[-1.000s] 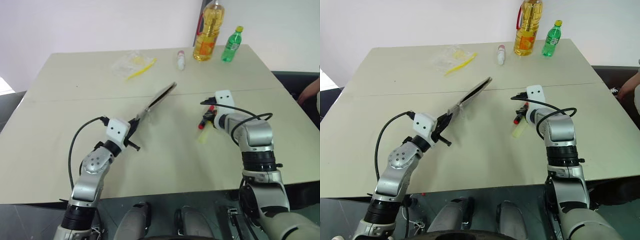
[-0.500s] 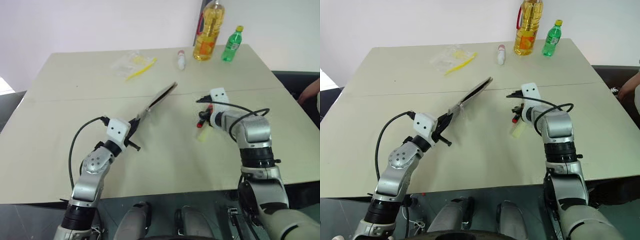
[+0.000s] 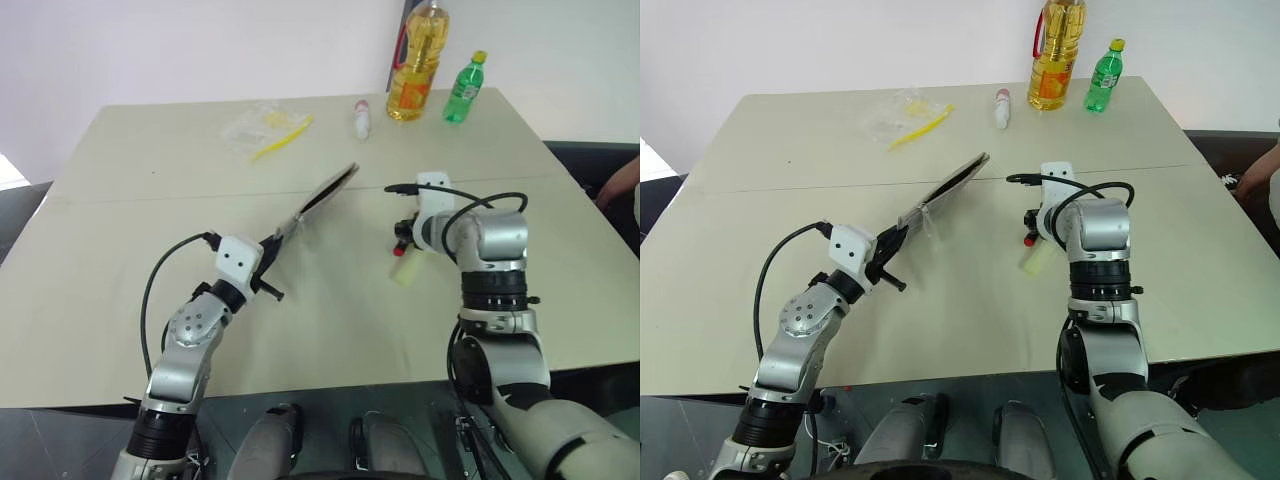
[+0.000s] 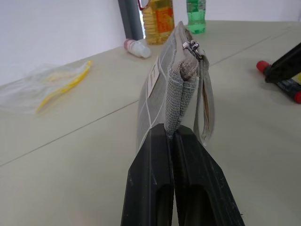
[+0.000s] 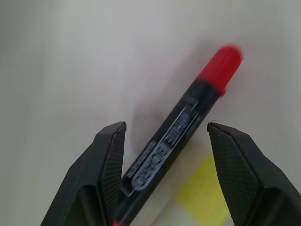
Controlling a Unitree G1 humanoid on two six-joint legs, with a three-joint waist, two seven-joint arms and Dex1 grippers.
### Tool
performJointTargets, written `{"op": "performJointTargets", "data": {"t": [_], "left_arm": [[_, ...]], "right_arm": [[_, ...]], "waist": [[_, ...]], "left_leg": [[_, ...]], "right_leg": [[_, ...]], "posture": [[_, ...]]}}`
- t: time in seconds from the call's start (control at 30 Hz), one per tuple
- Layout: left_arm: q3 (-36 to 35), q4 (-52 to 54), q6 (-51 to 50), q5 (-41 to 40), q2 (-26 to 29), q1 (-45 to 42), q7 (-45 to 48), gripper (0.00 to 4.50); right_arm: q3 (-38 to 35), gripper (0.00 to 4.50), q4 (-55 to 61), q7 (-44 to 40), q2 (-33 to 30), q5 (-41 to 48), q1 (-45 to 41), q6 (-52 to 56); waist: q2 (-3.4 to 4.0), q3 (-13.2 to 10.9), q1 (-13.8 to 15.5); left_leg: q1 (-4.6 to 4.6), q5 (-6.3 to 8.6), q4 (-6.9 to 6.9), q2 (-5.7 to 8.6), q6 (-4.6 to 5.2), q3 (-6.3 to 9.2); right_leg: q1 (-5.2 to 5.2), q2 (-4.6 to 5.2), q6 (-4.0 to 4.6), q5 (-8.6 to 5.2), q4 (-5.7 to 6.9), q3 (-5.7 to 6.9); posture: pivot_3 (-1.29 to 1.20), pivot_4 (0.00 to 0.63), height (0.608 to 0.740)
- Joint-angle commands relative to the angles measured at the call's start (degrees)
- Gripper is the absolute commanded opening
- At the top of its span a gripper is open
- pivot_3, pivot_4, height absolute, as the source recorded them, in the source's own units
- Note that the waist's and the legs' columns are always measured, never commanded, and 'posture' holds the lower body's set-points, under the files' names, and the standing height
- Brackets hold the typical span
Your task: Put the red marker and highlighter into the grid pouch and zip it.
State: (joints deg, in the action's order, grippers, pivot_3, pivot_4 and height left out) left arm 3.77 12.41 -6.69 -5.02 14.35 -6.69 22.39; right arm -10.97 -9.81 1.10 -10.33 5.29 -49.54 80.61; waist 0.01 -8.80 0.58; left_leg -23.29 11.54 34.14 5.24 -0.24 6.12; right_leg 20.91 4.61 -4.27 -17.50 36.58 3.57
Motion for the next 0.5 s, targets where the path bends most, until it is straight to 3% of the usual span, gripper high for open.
{"op": "performJointTargets", "data": {"t": [0.03, 0.1, 0.13, 0.2, 0.3, 0.5], "left_arm": [[-0.06, 1.72, 1.21, -0.17, -0.17, -0.66, -0.21, 0.0], [-0.07, 1.69, 1.18, -0.2, -0.17, -0.74, -0.16, 0.0], [-0.09, 1.62, 1.15, -0.22, -0.16, -0.86, -0.13, 0.0], [-0.13, 1.58, 1.1, -0.27, -0.15, -1.07, -0.1, 0.0], [-0.18, 1.51, 1.13, -0.27, -0.09, -1.18, -0.05, 0.0], [-0.92, 1.57, 1.1, -0.78, 0.33, -0.99, 0.24, 0.0]], "right_arm": [[-1.52, 2.84, 0.4, 0.9, 1.12, -0.05, -1.17, 0.93], [-1.68, 2.84, 0.01, 1.1, 2.1, 0.1, -1.18, 0.86], [-1.77, 2.61, -0.41, 1.29, 2.44, 0.04, -1.07, 0.41], [-2.58, 1.95, -1.5, 2.35, 3.18, -0.51, -0.86, 0.17], [-2.33, 0.43, -2.0, 2.95, 3.25, -0.98, -0.44, -0.73], [1.42, 0.28, 1.69, -0.56, 0.84, -0.21, 0.15, -7.42]], "waist": [[0.0, 0.0, 0.03], [0.0, 0.0, -0.01], [0.0, 0.0, -0.06], [0.0, 0.0, -0.12], [-0.01, 0.01, -0.16], [-0.01, 0.01, -0.2]], "left_leg": [[0.0, 0.0, 0.0, 0.0, 0.0, 0.0], [0.0, 0.0, 0.01, 0.0, 0.0, 0.0], [0.0, 0.0, 0.01, 0.0, 0.0, -0.01], [0.0, 0.0, 0.01, 0.01, 0.0, -0.05], [0.01, -0.03, 0.03, 0.03, -0.03, -0.11], [0.02, -0.07, 0.03, 0.02, -0.02, -0.11]], "right_leg": [[0.02, 0.0, 0.0, 0.0, 0.04, 0.0], [0.04, 0.0, 0.0, 0.0, 0.07, -0.01], [0.05, 0.0, 0.0, 0.0, 0.1, -0.02], [0.13, -0.01, 0.0, 0.0, 0.21, -0.11], [0.24, -0.01, 0.01, -0.01, 0.43, -0.2], [0.32, -0.05, 0.04, 0.01, 0.53, -0.24]], "posture": [[0.0, 0.15, 0.74], [0.0, 0.15, 0.74], [0.0, 0.15, 0.74], [0.0, 0.15, 0.74], [0.0, 0.15, 0.74], [0.0, 0.15, 0.74]]}}
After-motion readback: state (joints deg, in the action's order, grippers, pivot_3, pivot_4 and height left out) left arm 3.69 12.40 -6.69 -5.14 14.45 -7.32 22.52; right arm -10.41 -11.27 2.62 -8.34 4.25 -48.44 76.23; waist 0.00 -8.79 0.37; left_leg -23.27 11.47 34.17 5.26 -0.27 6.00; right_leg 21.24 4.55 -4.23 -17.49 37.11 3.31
